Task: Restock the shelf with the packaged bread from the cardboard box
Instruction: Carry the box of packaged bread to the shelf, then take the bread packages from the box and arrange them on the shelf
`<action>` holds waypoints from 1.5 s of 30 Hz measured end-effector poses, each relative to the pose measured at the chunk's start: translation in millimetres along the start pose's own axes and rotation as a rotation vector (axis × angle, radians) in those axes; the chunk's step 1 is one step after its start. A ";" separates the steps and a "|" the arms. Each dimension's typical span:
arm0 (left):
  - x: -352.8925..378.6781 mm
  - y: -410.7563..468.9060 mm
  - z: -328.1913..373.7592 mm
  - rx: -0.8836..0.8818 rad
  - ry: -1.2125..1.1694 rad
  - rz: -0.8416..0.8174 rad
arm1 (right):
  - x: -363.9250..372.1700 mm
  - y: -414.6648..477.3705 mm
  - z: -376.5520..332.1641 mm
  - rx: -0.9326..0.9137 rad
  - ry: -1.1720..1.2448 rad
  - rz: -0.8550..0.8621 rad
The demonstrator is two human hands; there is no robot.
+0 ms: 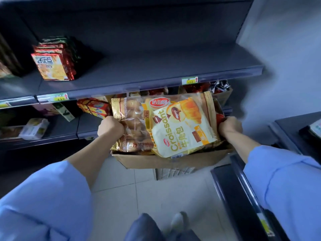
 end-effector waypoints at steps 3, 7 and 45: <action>19.0 19.6 1.7 -0.021 -0.004 -0.022 | 19.1 26.3 -13.8 -0.023 -0.032 -0.021; 50.0 55.2 8.6 -0.046 -0.009 -0.045 | 51.1 66.7 -22.3 -0.033 -0.057 -0.024; 114.9 85.9 60.1 -0.041 -0.038 -0.299 | 85.7 113.1 -71.6 -0.052 -0.086 -0.161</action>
Point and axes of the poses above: each hand's wrist, its own y-axis towards the middle knuckle, its own x-axis out of the palm, z = x × y, the point moved 10 cm from there along y, towards the middle knuckle, and after that the axes turned 5 degrees about x, right-handed, at the moved point
